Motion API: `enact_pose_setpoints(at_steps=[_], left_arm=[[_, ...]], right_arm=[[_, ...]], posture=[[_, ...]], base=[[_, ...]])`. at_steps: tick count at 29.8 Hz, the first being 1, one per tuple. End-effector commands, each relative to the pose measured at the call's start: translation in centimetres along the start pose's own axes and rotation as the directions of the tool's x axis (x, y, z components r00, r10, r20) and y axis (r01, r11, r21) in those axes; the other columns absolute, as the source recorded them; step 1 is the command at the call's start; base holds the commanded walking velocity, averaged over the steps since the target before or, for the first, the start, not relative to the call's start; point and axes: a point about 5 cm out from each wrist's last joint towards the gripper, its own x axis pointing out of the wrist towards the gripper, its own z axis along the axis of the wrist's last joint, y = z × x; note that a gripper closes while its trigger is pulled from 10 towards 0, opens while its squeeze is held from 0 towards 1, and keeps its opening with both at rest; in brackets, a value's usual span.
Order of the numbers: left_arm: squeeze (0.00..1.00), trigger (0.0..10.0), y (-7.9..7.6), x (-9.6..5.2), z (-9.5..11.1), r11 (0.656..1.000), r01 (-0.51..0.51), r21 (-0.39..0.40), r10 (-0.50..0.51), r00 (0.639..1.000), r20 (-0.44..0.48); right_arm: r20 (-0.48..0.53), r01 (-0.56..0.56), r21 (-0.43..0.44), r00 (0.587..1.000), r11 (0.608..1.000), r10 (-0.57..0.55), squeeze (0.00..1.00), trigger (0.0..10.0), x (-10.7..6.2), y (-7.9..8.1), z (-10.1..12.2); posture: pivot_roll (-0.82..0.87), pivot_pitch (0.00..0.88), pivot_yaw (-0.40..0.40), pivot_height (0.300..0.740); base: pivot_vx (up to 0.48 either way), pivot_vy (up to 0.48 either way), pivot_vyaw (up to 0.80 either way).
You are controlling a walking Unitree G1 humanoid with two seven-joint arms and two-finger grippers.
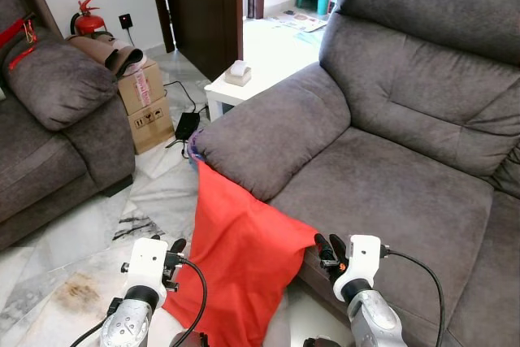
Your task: Move the pillow to the sofa from floor
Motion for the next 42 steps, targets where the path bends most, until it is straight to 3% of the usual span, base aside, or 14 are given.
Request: enact_pose_setpoints(at_steps=[1, 9, 18, 22, 24, 29, 32, 33, 34, 37, 39, 42], left_arm=[[0.00, 10.0, 0.2, -0.2, -0.1, 1.000, 0.000, 0.003, 0.000, 1.000, -0.005], [0.00, 10.0, 0.3, -0.4, -0.1, 1.000, -0.005, 0.006, 0.005, 1.000, -0.006], [0.00, 10.0, 0.7, -0.7, -0.2, 1.000, -0.010, 0.013, 0.010, 1.000, -0.015], [0.00, 10.0, 1.0, -0.8, 0.0, 1.000, -0.017, 0.018, 0.017, 1.000, -0.013], [0.00, 10.0, 1.4, -0.8, 0.3, 0.999, -0.028, 0.027, 0.028, 1.000, -0.006], [0.00, 10.0, 3.4, -0.6, 1.5, 0.995, -0.079, 0.058, 0.077, 0.997, 0.032], [0.00, 10.0, 5.0, -0.1, 3.0, 0.984, -0.136, 0.117, 0.125, 0.987, 0.096], [0.00, 10.0, 5.3, 0.3, 4.2, 0.975, -0.132, 0.181, 0.106, 0.983, 0.147], [0.00, 10.0, 5.3, 0.4, 4.5, 0.972, -0.129, 0.195, 0.098, 0.982, 0.161], [0.00, 10.0, 5.1, 1.1, 5.9, 0.981, -0.122, 0.148, 0.092, 0.976, 0.198], [0.00, 10.0, 4.0, 2.0, 8.1, 0.996, -0.067, 0.067, 0.048, 0.967, 0.251], [0.00, 10.0, 1.4, 2.4, 9.2, 0.993, 0.076, 0.094, -0.098, 0.959, 0.264]], right_arm=[[0.002, 0.005, 0.008, 1.000, 1.000, -0.005, 0.00, 10.0, 0.2, 0.0, 0.2], [-0.003, 0.010, 0.011, 1.000, 1.000, -0.009, 0.00, 10.0, 0.1, 0.1, 0.0], [-0.003, 0.021, 0.033, 1.000, 0.999, -0.021, 0.00, 10.0, 1.0, 0.5, 0.7], [-0.058, 0.062, 0.039, 0.997, 0.997, -0.060, 0.00, 10.0, 1.5, 0.2, 0.9], [-0.107, 0.104, 0.043, 0.989, 0.994, -0.099, 0.00, 10.0, 1.9, -0.1, 1.1], [-0.112, 0.149, 0.111, 0.984, 0.983, -0.137, 0.00, 10.0, 3.1, 0.1, 2.7], [-0.132, 0.163, 0.147, 0.981, 0.976, -0.144, 0.00, 10.0, 3.5, 0.4, 3.1], [-0.148, 0.171, 0.161, 0.978, 0.972, -0.147, 0.00, 10.0, 3.6, 0.5, 2.9], [-0.152, 0.174, 0.164, 0.977, 0.971, -0.150, 0.00, 10.0, 3.5, 0.5, 2.9], [-0.158, 0.182, 0.190, 0.975, 0.965, -0.153, 0.00, 10.0, 3.5, 0.5, 2.8], [-0.154, 0.217, 0.263, 0.971, 0.940, -0.181, 0.00, 10.0, 3.6, 0.2, 3.0], [-0.183, 0.281, 0.324, 0.955, 0.903, -0.232, 0.00, 10.0, 3.5, -0.4, 3.0]], posture=[[0.11, 0.112, 0.008, 0.610], [0.11, 0.120, 0.011, 0.610], [0.12, 0.134, 0.018, 0.610], [0.13, 0.148, 0.024, 0.610], [0.14, 0.155, 0.027, 0.610], [0.16, 0.173, 0.035, 0.610], [0.17, 0.191, 0.033, 0.610], [0.18, 0.202, 0.032, 0.610], [0.18, 0.202, 0.032, 0.610], [0.19, 0.220, 0.032, 0.610], [0.19, 0.231, 0.033, 0.610], [0.19, 0.244, 0.033, 0.610]], base=[[0.334, 0.000, 0.00], [0.326, 0.000, 0.00], [0.000, 0.000, 0.00], [0.000, 0.000, 0.00], [0.000, 0.000, 0.00], [0.000, 0.000, 0.00], [0.000, 0.000, 0.00], [0.000, 0.000, 0.00], [0.000, 0.000, 0.00], [0.000, 0.000, 0.00], [0.000, 0.000, 0.00], [0.000, 0.000, 0.00]])
